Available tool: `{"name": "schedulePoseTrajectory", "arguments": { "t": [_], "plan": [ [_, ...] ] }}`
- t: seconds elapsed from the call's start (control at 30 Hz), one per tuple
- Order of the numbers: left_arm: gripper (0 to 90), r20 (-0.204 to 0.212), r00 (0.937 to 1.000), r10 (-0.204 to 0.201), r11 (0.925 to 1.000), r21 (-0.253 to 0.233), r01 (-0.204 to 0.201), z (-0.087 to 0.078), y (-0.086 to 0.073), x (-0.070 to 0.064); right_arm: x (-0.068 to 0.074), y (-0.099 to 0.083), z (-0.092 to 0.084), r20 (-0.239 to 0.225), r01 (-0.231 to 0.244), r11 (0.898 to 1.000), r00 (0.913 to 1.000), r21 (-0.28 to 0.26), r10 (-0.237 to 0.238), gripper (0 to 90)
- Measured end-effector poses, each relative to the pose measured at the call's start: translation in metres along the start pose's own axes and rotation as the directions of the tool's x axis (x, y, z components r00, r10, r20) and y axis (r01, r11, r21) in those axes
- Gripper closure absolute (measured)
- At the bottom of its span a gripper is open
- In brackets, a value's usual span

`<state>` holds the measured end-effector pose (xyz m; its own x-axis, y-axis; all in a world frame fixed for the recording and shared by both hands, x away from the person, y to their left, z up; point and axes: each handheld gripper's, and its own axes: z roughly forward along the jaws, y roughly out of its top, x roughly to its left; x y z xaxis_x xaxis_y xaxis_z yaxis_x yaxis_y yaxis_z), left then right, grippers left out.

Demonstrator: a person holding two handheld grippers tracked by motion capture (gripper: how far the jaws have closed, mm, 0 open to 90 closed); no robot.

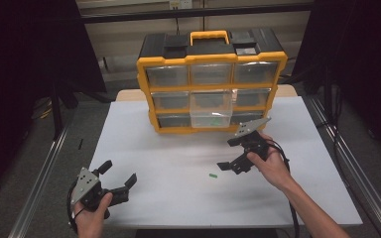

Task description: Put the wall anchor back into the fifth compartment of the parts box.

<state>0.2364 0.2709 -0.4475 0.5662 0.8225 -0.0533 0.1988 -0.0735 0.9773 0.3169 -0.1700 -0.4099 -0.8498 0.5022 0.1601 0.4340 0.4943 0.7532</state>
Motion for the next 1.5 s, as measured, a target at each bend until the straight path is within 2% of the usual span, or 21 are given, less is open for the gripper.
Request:
{"name": "schedulePoseTrajectory", "arguments": {
  "t": [0.2, 0.23, 0.27, 0.33, 0.5, 0.6, 0.7, 0.77, 0.83, 0.87, 1.0, 1.07, 1.13, 1.17, 1.23, 1.27, 1.33, 1.37, 1.4, 1.43, 1.5],
  "plan": [
    [2.9, -0.004, 1.0, 0.004, 1.0, 0.005, -0.004, 0.0, 0.0, 0.001, 0.007, -0.001, 0.017, -0.031, 0.044, 0.995, 0.9987, 0.092, -0.042, 6.9],
    [2.9, -0.001, 0.9999, -0.011, 0.9999, 0.003, 0.011, 0.0, 0.0, 0.0, 0.008, 0.0, 0.02, -0.049, 0.045, 0.994, 0.998, 0.098, -0.041, 6.6],
    [2.9, -0.003, 1.0, -0.004, 1.0, 0.006, 0.004, 0.0, 0.0, 0.001, 0.008, 0.0, 0.023, -0.064, 0.062, 0.993, 0.9964, 0.105, -0.056, 8.7],
    [2.9, -0.003, 1.0, -0.002, 1.0, 0.008, 0.002, 0.0, 0.0, 0.001, 0.009, 0.002, 0.028, -0.057, 0.066, 0.986, 0.9967, 0.15, -0.058, 9.3],
    [2.9, -0.006, 1.0, -0.005, 1.0, 0.007, 0.005, 0.001, -0.001, 0.0, 0.011, 0.008, 0.038, -0.094, 0.09, 0.974, 0.993, 0.209, -0.071, 17.4],
    [2.9, 0.004, 1.0, -0.005, 1.0, 0.004, 0.005, 0.0, 0.0, 0.0, 0.011, 0.011, 0.044, -0.083, 0.067, 0.956, 0.9955, 0.285, -0.045, 27.3],
    [2.9, 0.001, 1.0, 0.001, 1.0, 0.006, -0.001, 0.0, 0.0, 0.0, 0.007, 0.01, 0.052, -0.073, 0.069, 0.947, 0.9962, 0.313, -0.049, 34.6],
    [2.9, 0.007, 1.0, -0.002, 1.0, 0.006, 0.002, 0.0, -0.001, 0.001, 0.004, 0.008, 0.055, -0.079, 0.075, 0.935, 0.9956, 0.347, -0.051, 39.7],
    [2.9, 0.007, 0.9999, -0.008, 1.0, 0.003, 0.008, 0.0, -0.001, 0.001, -0.001, 0.007, 0.056, -0.083, 0.071, 0.935, 0.9955, 0.348, -0.045, 44.7],
    [2.9, 0.007, 1.0, -0.001, 1.0, 0.007, 0.001, 0.0, 0.0, 0.001, -0.001, 0.007, 0.057, -0.079, 0.053, 0.931, 0.9966, 0.362, -0.026, 47.1],
    [2.9, 0.001, 1.0, 0.0, 1.0, 0.005, 0.0, 0.0, 0.0, 0.0, -0.003, 0.007, 0.061, -0.085, 0.073, 0.91, 0.9955, 0.409, -0.042, 53.5],
    [2.9, 0.004, 1.0, -0.003, 1.0, 0.0, 0.003, 0.0, 0.0, 0.0, -0.002, 0.007, 0.064, -0.096, 0.083, 0.903, 0.9943, 0.42, -0.047, 56.4],
    [2.9, -0.004, 1.0, 0.004, 1.0, 0.0, -0.004, 0.0, 0.0, 0.0, -0.002, 0.006, 0.067, -0.099, 0.091, 0.908, 0.9936, 0.41, -0.055, 60.0],
    [2.9, 0.008, 1.0, 0.001, 1.0, -0.001, -0.001, 0.0, 0.0, 0.001, -0.003, 0.006, 0.068, -0.1, 0.104, 0.906, 0.9926, 0.41, -0.069, 61.1],
    [2.9, -0.004, 1.0, 0.005, 1.0, 0.002, -0.005, 0.0, 0.0, 0.001, -0.003, 0.006, 0.07, -0.101, 0.103, 0.901, 0.9926, 0.422, -0.067, 66.3],
    [2.9, 0.002, 1.0, 0.007, 1.0, 0.005, -0.007, -0.001, 0.0, 0.001, -0.002, 0.006, 0.071, -0.105, 0.101, 0.905, 0.9925, 0.414, -0.063, 67.7],
    [2.9, 0.005, 1.0, 0.006, 1.0, 0.005, -0.006, -0.001, 0.0, 0.001, -0.002, 0.005, 0.073, -0.107, 0.12, 0.894, 0.991, 0.432, -0.081, 69.8],
    [2.9, -0.003, 1.0, 0.008, 1.0, 0.004, -0.008, -0.001, 0.0, 0.001, 0.0, 0.004, 0.073, -0.104, 0.107, 0.892, 0.9923, 0.44, -0.068, 71.8],
    [2.9, 0.0, 1.0, 0.005, 1.0, 0.003, -0.005, -0.001, 0.0, 0.001, 0.002, 0.005, 0.074, -0.098, 0.092, 0.881, 0.9938, 0.464, -0.052, 73.0],
    [2.9, 0.001, 1.0, 0.005, 1.0, 0.003, -0.005, -0.001, 0.0, 0.0, 0.001, 0.003, 0.076, -0.104, 0.119, 0.889, 0.9913, 0.443, -0.081, 74.4],
    [2.9, 0.001, 1.0, 0.004, 1.0, 0.002, -0.004, -0.001, 0.0, 0.001, 0.001, 0.003, 0.077, -0.098, 0.133, 0.883, 0.9902, 0.45, -0.099, 77.2]
  ]
}}
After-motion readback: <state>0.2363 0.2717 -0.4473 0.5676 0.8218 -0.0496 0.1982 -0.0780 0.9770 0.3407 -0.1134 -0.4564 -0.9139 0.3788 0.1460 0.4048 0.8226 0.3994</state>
